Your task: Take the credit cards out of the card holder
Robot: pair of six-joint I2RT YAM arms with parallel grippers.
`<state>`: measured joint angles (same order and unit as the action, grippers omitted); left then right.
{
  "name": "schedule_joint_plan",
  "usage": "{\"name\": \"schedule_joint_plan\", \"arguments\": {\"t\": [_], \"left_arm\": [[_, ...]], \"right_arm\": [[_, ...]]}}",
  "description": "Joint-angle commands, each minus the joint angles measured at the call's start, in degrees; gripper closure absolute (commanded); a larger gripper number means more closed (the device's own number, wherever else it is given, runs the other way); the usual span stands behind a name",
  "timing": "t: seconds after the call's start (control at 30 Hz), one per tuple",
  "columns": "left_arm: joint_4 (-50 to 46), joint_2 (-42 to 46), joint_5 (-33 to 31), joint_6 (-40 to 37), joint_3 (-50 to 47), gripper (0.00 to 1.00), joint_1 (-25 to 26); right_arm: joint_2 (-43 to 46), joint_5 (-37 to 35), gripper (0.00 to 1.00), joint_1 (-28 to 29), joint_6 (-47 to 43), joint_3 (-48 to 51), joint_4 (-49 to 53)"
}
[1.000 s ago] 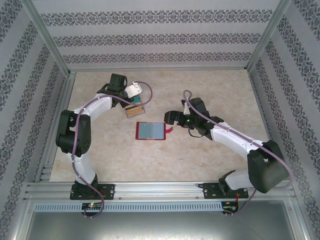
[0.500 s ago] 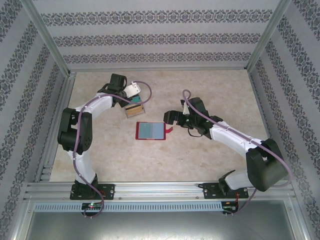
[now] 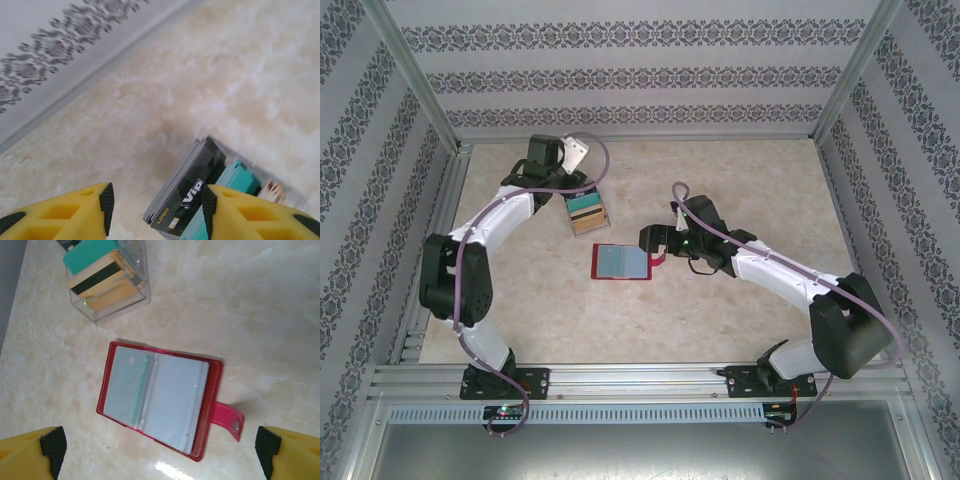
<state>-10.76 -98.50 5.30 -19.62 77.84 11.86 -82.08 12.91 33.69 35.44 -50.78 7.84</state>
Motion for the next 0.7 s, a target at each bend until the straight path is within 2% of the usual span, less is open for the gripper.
{"name": "schedule_joint_plan", "arguments": {"t": [0.0, 0.07, 0.13, 0.3, 0.33, 0.43, 0.53, 0.67], "left_arm": [[-4.78, 3.98, -0.07, 16.94, 0.93, 0.47, -0.79], [-10.04, 5.11, -0.04, 23.78, 1.76, 0.47, -0.86], [-14.14, 6.34, 3.15, 28.43, 1.21, 0.49, -0.99], [-13.94, 11.06, 11.73, 38.98, -7.14, 0.51, -0.94], [-13.32, 11.97, 13.00, 41.26, -9.28, 0.52, -0.90], [-12.69, 13.21, 17.43, 47.61, -14.42, 0.55, -0.89], [-10.07, 13.56, 22.43, 52.22, -19.60, 0.60, -0.15], [-5.85, 14.17, 23.87, 56.67, -25.47, 0.62, 2.02]], "right_arm": [[-2.32, -2.08, 0.02, 1.82, -2.60, -2.29, 1.64], [-3.85, -1.62, 0.11, 2.69, -3.01, -3.07, 1.66], [-5.89, -1.48, 0.25, 3.53, -3.05, -4.11, 2.08], [-11.90, -2.18, 0.54, 5.89, -3.52, -7.07, 3.36], [-13.26, -2.91, 0.58, 6.16, -3.07, -7.57, 3.79], [-16.59, -3.65, 0.66, 6.29, -1.50, -8.85, 4.97], [-18.04, -4.54, 0.67, 6.48, -0.51, -8.43, 4.50], [-19.06, -7.36, 0.69, 6.50, 0.06, -7.94, 5.61]]}}
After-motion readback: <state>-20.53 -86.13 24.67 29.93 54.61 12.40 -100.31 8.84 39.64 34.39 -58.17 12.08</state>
